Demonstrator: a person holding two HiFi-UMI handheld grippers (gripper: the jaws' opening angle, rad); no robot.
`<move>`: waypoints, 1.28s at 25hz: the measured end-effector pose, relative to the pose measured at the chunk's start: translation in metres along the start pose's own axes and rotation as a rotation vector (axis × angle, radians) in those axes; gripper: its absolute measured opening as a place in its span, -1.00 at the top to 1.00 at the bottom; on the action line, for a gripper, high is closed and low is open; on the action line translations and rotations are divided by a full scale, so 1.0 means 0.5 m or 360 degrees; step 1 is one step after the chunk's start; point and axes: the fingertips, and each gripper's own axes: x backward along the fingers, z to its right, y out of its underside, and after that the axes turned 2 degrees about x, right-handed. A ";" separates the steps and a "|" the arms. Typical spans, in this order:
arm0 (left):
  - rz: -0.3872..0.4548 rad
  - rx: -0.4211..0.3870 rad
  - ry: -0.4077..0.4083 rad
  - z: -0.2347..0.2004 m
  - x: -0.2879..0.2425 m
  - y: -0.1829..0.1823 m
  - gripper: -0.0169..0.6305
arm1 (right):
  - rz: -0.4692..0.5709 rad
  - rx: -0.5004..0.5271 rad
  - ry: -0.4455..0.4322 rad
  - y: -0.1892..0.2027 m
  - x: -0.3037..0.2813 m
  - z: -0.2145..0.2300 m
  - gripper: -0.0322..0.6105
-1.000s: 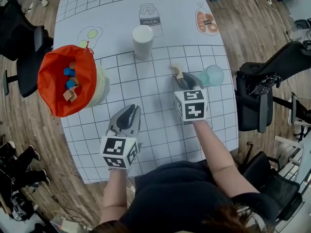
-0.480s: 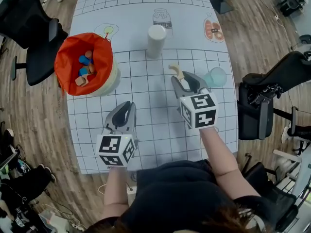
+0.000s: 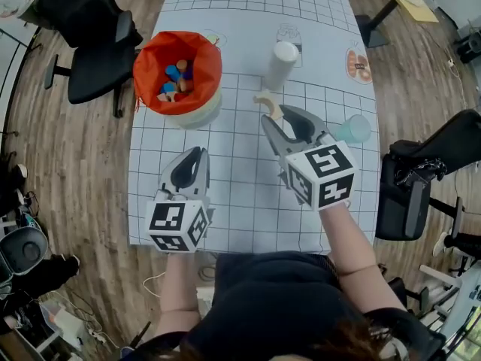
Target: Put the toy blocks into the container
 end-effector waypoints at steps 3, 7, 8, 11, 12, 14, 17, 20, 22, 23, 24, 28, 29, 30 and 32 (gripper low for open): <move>0.0044 0.0007 -0.0071 -0.023 0.034 -0.017 0.77 | 0.0056 0.0002 -0.0103 -0.042 -0.009 -0.052 0.41; 0.0095 0.0029 -0.0158 -0.056 0.078 -0.027 0.77 | 0.0121 0.0080 -0.0181 -0.087 -0.036 -0.107 0.41; 0.0105 0.0032 -0.0181 -0.066 0.088 -0.028 0.77 | 0.0140 0.0089 -0.0200 -0.099 -0.045 -0.118 0.41; 0.0133 0.0052 -0.0248 -0.095 0.116 -0.031 0.77 | 0.0193 0.0131 -0.0241 -0.135 -0.071 -0.150 0.41; 0.0139 0.0057 -0.0265 -0.103 0.123 -0.032 0.77 | 0.0207 0.0152 -0.0246 -0.145 -0.079 -0.159 0.41; 0.0149 0.0061 -0.0286 -0.115 0.135 -0.035 0.77 | 0.0223 0.0204 -0.0244 -0.160 -0.095 -0.173 0.41; 0.0170 0.0065 -0.0307 -0.126 0.150 -0.042 0.77 | 0.0245 0.0304 -0.0234 -0.175 -0.117 -0.191 0.41; 0.0193 0.0081 -0.0340 -0.143 0.164 -0.046 0.77 | 0.0282 0.0366 -0.0235 -0.189 -0.142 -0.206 0.41; 0.0200 0.0094 -0.0355 -0.155 0.170 -0.045 0.77 | 0.0312 0.0383 -0.0222 -0.195 -0.161 -0.210 0.41; 0.0201 0.0099 -0.0359 -0.160 0.172 -0.045 0.77 | 0.0316 0.0388 -0.0205 -0.194 -0.170 -0.209 0.40; 0.0201 0.0102 -0.0360 -0.163 0.173 -0.044 0.77 | 0.0310 0.0393 -0.0186 -0.191 -0.176 -0.207 0.40; 0.0201 0.0124 -0.0343 -0.171 0.165 -0.039 0.77 | 0.0285 0.0390 -0.0156 -0.174 -0.169 -0.200 0.42; 0.0205 0.0132 -0.0340 -0.172 0.163 -0.039 0.77 | 0.0283 0.0385 -0.0152 -0.171 -0.162 -0.197 0.43; 0.0211 0.0139 -0.0336 -0.171 0.160 -0.039 0.77 | 0.0280 0.0377 -0.0150 -0.166 -0.155 -0.194 0.44; 0.0219 0.0147 -0.0318 -0.165 0.151 -0.039 0.77 | 0.0266 0.0351 -0.0148 -0.156 -0.140 -0.184 0.47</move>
